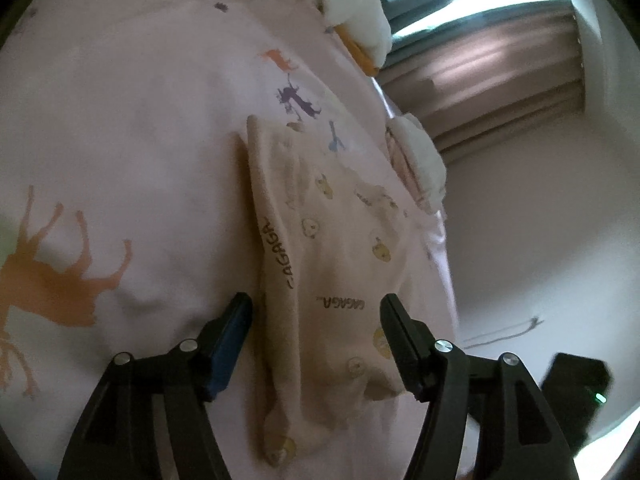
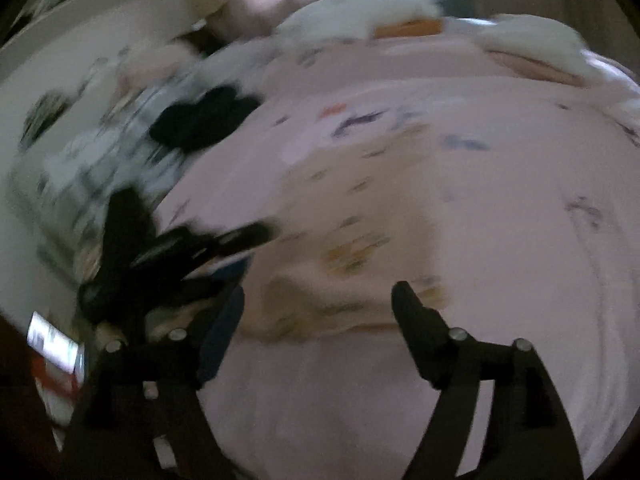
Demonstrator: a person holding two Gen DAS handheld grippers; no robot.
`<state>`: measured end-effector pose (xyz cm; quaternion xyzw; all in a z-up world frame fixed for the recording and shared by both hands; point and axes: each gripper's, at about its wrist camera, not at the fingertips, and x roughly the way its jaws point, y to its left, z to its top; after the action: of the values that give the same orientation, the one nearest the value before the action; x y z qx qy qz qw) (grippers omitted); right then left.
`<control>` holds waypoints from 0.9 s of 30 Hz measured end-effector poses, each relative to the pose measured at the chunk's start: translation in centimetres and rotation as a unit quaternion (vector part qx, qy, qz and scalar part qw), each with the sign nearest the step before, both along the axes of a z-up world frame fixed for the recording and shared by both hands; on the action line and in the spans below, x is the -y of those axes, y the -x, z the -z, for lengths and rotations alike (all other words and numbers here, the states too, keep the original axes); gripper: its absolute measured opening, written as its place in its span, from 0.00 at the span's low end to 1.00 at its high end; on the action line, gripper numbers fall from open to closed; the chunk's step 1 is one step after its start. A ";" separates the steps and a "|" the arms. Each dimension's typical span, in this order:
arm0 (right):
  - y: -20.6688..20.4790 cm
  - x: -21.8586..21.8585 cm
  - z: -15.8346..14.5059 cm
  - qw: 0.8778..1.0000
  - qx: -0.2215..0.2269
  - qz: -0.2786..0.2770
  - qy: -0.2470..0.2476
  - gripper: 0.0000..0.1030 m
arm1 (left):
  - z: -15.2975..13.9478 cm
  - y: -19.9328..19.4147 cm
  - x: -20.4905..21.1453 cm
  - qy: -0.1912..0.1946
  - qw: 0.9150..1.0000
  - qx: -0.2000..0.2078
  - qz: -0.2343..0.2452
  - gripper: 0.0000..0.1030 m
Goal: Fold small clothes
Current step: 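Grasp the folded sleepsuit edge with the left tool while the right tool grasps the opposite edge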
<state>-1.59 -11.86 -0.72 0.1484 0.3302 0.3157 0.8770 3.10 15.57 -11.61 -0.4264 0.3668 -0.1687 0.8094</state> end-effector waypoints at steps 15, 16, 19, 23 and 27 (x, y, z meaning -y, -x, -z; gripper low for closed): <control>-10.2 6.1 5.9 0.952 -0.175 0.021 -0.252 0.77 | -0.1 -0.7 1.3 -0.006 0.998 0.009 0.054 0.69; -10.9 5.3 6.5 0.949 -0.185 0.002 -0.257 0.77 | -0.1 -0.8 1.6 -0.011 0.998 0.007 0.058 0.69; -11.6 3.2 7.8 0.955 -0.188 -0.006 -0.228 0.64 | -0.3 -0.9 2.4 -0.035 0.997 0.006 0.070 0.69; -10.1 1.5 6.9 0.978 -0.111 -0.037 -0.171 0.64 | -0.4 -1.0 3.5 -0.052 0.995 0.012 0.082 0.69; -10.3 2.0 7.5 0.973 -0.102 -0.040 -0.202 0.61 | 0.3 -1.4 3.0 0.010 0.995 0.021 0.093 0.69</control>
<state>8.76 -13.90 -8.24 0.3408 0.3531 0.3943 0.7770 4.46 12.56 -11.92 -0.3949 0.3859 -0.2556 0.7936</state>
